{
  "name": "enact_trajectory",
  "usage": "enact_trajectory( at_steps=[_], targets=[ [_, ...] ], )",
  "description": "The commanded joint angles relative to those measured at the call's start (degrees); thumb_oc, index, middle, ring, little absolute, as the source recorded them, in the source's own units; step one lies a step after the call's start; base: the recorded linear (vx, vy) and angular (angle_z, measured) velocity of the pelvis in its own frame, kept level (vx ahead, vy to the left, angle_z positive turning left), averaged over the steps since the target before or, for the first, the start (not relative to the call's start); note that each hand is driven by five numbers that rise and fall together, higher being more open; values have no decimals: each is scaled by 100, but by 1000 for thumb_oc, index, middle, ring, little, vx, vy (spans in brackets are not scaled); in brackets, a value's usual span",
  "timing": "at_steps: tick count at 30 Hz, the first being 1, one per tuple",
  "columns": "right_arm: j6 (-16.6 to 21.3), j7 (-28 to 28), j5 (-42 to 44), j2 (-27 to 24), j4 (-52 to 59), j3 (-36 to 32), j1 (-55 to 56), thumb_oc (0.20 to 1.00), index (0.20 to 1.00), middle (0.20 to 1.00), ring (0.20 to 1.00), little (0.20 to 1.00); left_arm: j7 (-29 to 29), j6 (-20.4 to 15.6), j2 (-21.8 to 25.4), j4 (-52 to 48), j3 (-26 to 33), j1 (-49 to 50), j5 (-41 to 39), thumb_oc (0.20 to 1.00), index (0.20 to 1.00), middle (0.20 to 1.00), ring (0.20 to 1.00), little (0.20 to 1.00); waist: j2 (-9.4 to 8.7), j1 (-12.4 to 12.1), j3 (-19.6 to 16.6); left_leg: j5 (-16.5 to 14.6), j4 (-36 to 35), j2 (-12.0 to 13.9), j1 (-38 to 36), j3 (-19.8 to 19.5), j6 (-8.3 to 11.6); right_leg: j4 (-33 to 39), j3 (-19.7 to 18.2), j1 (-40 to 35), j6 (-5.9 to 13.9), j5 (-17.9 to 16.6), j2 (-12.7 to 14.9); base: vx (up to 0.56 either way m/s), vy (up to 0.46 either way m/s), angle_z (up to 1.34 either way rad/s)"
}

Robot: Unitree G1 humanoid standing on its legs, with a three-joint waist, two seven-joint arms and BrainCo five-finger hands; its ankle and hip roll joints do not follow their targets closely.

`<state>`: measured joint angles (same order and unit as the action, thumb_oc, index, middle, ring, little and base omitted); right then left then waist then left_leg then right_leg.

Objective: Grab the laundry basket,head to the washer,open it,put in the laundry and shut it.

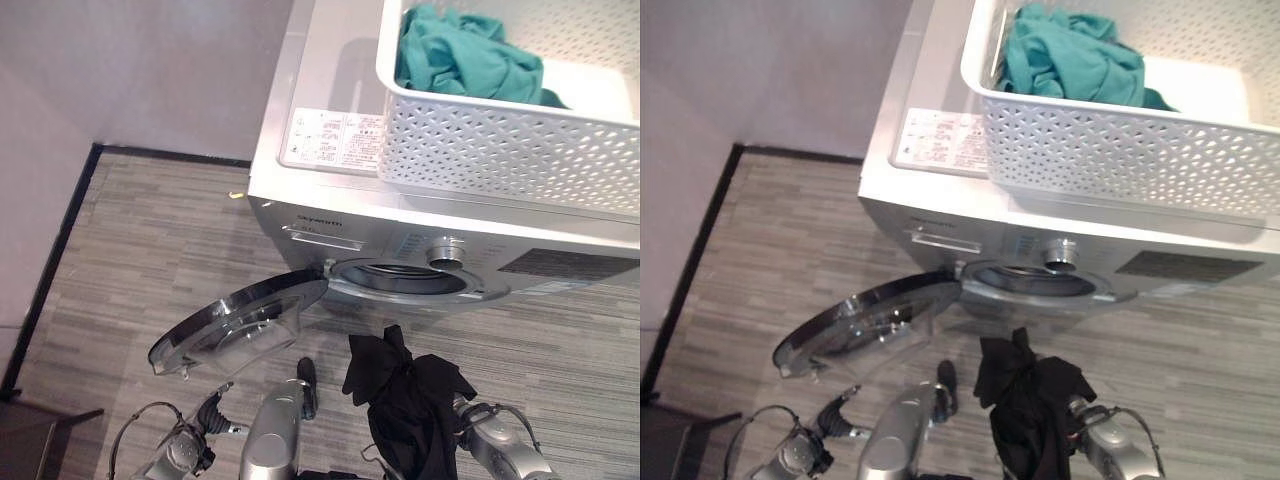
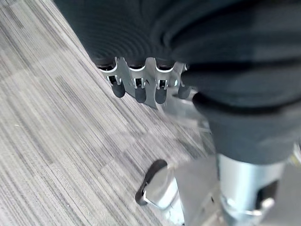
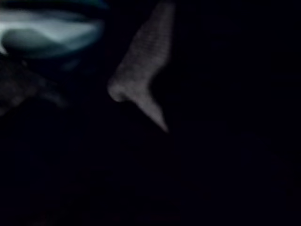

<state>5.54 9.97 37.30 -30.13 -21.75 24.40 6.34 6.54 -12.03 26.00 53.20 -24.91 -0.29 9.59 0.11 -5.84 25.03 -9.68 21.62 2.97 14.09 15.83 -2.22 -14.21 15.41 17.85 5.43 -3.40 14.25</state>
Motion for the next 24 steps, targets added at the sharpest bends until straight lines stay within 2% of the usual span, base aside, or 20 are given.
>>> enact_trajectory(
  at_steps=[1,2,3,4,5,6,9,12,18,22,24],
  targets=[
    [347,-237,-57,49,125,-108,144,200,200,200,200,200,214,-65,-161,3,265,297,-128,1000,1000,1000,1000,1000,83,15,-129,5,-52,184,61,-228,272,-478,127,-63,580,101,209,-88,107,-38],
    [476,-590,121,392,-134,-429,31,200,200,200,200,200,353,-62,-270,-41,285,254,-324,1000,1000,1000,1000,1000,148,68,-83,-24,64,191,139,-141,230,-546,182,59,563,85,296,10,94,-37],
    [479,-590,120,396,-140,-432,26,200,200,200,200,200,354,-61,-269,-40,282,249,-326,1000,1000,1000,1000,1000,148,65,-83,-28,71,193,146,-142,230,-552,182,66,563,88,297,-76,119,-32],
    [574,-672,608,752,-496,-695,-76,200,200,200,200,200,421,-87,-384,-25,271,177,-446,1000,1000,1000,1000,1000,156,131,-42,-80,209,134,238,-134,223,-471,130,65,485,164,275,-36,51,-12],
    [580,-665,612,755,-509,-696,-86,200,200,200,200,200,422,-88,-382,-22,270,170,-447,1000,1000,1000,1000,1000,156,129,-38,-84,215,136,241,-135,224,-472,131,65,484,166,274,-49,60,-5],
    [669,-833,1012,976,-807,-867,-231,200,200,200,200,200,445,-72,-442,-2,249,124,-498,1000,1000,1000,1000,1000,175,128,-10,-89,271,110,293,-158,225,-442,101,78,447,199,243,0,0,0],
    [805,-1236,1580,1470,-1510,-906,-877,200,200,200,200,200,656,-43,-565,-26,139,10,-905,1000,1000,1000,1000,1000,293,-4,119,-55,478,108,651,-288,226,-583,164,294,297,385,172,-58,-43,8],
    [1033,-1696,1924,1827,-2162,-855,-1830,200,200,200,200,200,857,13,-608,67,-118,-102,-1014,1000,1000,1000,1000,1000,451,-212,256,-251,1165,144,1365,-515,196,-1322,244,921,205,715,251,-43,-83,39],
    [1186,-2012,1982,1891,-2652,-959,-2684,200,200,200,200,200,972,-27,-642,-91,-286,-200,-1329,1000,1000,1000,1000,1000,603,-396,344,-379,1671,125,2050,-682,145,-1946,300,1516,181,951,358,-13,-25,27],
    [1423,-2269,2203,1793,-2951,-1397,-3672,200,200,200,200,200,967,-45,-671,-108,-359,-308,-1608,1000,1000,1000,1000,1000,725,-575,421,-477,2077,60,2657,-830,112,-2393,368,1998,198,1132,464,13,16,28],
    [1473,-2326,2250,1730,-2979,-1525,-3845,200,200,200,200,200,957,-47,-667,-136,-370,-296,-1660,1000,1000,1000,1000,1000,748,-590,431,-511,2141,51,2729,-829,105,-2460,379,2064,203,1164,485,22,28,14]
  ],
)
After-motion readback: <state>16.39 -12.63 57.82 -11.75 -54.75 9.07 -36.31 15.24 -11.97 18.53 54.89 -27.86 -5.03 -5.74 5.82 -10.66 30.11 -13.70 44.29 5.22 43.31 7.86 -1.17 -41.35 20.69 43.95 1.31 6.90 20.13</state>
